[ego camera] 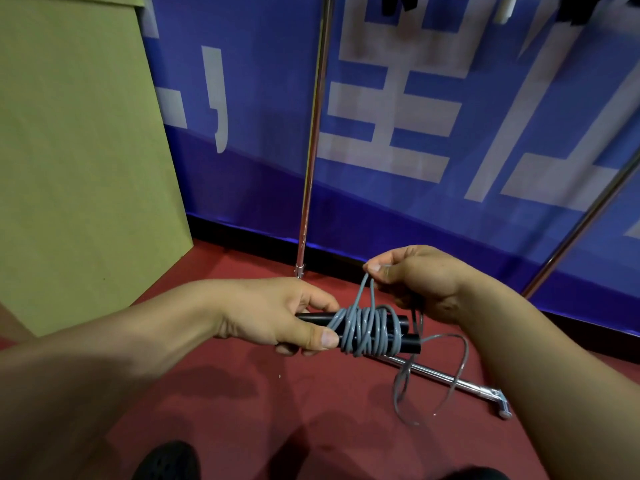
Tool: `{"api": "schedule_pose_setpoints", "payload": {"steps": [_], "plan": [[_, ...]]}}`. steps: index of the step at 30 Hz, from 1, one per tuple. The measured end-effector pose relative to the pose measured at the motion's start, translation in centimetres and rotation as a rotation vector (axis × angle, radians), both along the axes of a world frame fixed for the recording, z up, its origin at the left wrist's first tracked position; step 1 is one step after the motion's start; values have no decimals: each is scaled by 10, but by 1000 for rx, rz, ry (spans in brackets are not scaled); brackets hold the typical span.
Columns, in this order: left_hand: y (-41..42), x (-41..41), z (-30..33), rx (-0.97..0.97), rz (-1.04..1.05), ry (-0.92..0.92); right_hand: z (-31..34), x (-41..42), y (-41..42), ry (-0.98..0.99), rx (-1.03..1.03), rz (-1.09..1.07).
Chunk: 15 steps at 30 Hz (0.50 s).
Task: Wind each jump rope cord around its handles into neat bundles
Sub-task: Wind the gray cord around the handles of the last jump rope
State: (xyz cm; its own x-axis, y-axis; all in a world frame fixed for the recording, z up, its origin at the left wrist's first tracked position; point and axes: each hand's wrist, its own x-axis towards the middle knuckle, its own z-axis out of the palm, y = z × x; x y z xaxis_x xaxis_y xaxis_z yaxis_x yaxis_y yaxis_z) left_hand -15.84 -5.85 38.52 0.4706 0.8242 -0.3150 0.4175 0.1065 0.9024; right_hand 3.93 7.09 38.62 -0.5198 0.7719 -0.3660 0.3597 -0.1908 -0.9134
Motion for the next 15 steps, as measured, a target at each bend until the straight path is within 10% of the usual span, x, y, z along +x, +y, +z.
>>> {"api": "schedule_pose_setpoints", "payload": {"steps": [15], "plan": [[0, 13, 7, 148, 162, -285, 1, 1, 1, 202, 11, -35]]}}
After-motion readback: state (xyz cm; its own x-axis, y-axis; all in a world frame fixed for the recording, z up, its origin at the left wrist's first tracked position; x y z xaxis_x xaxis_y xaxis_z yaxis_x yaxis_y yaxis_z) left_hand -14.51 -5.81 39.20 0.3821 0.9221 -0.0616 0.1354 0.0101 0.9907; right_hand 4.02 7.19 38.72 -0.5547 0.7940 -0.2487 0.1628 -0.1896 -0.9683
